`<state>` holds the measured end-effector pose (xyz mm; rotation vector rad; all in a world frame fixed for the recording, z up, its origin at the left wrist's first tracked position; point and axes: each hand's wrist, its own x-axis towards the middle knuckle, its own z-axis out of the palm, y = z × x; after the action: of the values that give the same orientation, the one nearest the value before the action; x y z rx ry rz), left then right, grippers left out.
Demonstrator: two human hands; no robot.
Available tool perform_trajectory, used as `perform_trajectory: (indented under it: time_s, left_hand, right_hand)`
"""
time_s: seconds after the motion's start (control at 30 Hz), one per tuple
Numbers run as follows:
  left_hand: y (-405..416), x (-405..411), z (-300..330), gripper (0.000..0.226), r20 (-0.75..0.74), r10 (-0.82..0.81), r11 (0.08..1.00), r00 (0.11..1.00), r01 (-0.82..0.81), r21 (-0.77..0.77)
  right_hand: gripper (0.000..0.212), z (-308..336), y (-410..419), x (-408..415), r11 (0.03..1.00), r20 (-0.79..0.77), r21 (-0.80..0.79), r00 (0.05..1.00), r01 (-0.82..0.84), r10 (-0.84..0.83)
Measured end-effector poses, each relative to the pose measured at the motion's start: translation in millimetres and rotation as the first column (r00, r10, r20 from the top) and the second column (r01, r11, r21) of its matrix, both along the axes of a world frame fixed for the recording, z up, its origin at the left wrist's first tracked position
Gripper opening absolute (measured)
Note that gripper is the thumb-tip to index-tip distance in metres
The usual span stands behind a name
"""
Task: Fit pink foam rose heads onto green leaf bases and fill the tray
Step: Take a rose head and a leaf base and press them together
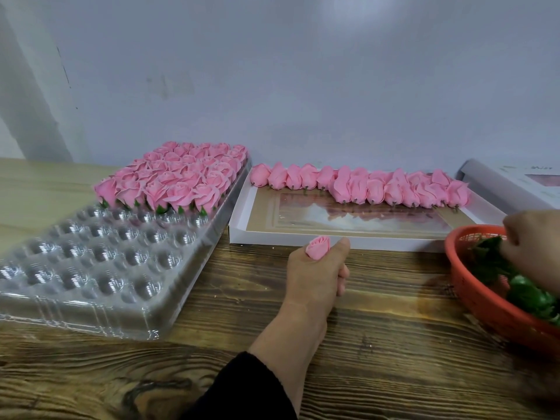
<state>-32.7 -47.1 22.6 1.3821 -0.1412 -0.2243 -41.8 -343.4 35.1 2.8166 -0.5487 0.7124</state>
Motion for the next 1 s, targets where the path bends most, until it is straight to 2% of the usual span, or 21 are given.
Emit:
perform_trajectory:
  time_s: [0.1,0.2,0.37,0.47,0.57,0.63,0.67,0.73,0.8,0.83,0.9,0.93,1.0]
  left_hand:
    - [0,0,0,0.037,-0.001,0.000,1.000,1.000,0.000,0.000]
    - [0,0,1,0.038,0.003,0.001,1.000,1.000,-0.001,0.003]
    - [0,-1,0,0.038,0.005,0.000,1.000,1.000,0.000,-0.002]
    - [0,0,0,0.038,0.005,-0.009,1.000,1.000,0.009,-0.002]
    - [1,-1,0,0.037,0.000,-0.016,1.000,1.000,0.016,-0.001]
    - [0,-1,0,0.036,-0.004,-0.014,1.000,1.000,0.014,-0.004]
    - [0,0,0,0.036,-0.005,-0.013,1.000,1.000,0.013,-0.003]
    - [0,0,0,0.036,-0.007,-0.015,1.000,1.000,0.015,-0.001]
    - [0,0,0,0.037,-0.005,-0.019,1.000,1.000,0.019,-0.002]
    - [0,-1,-1,0.038,-0.002,-0.019,1.000,1.000,0.019,-0.002]
    - [0,0,-1,0.040,0.011,-0.018,1.000,1.000,0.018,-0.001]
    - [0,0,-1,0.041,0.022,-0.017,1.000,1.000,0.017,-0.003]
    - [0,0,-1,0.043,0.050,-0.008,1.000,0.999,0.008,-0.012]
  right_hand:
    - [0.041,0,7,-1,0.999,0.096,0.017,0.994,-0.043,0.041]
    - [0.013,4,18,-2,0.992,0.228,0.040,0.968,-0.121,0.109]
    - [0.021,11,38,0,0.980,0.298,-0.022,0.934,-0.200,0.197]
    - [0.026,9,39,2,0.993,0.237,-0.030,0.964,-0.113,0.117]
    - [0.036,0,24,5,0.998,0.064,-0.017,0.996,0.055,-0.054]
    - [0.039,-4,8,9,0.978,-0.107,0.111,0.981,0.175,-0.163]
    - [0.040,-7,-2,12,0.966,-0.153,0.177,0.975,0.190,-0.164]
    - [0.035,-7,-5,13,0.977,-0.132,0.164,0.985,0.133,-0.112]
    - [0.023,1,11,4,1.000,0.073,0.010,0.997,-0.028,0.027]
    - [0.026,10,27,-2,0.993,0.188,-0.019,0.975,-0.115,0.116]
    - [0.032,29,69,-14,0.956,0.335,0.076,0.910,-0.284,0.244]
    - [0.034,37,91,-19,0.926,0.354,0.161,0.896,-0.341,0.269]
    - [0.035,43,132,-26,0.838,0.291,0.375,0.909,-0.397,0.300]
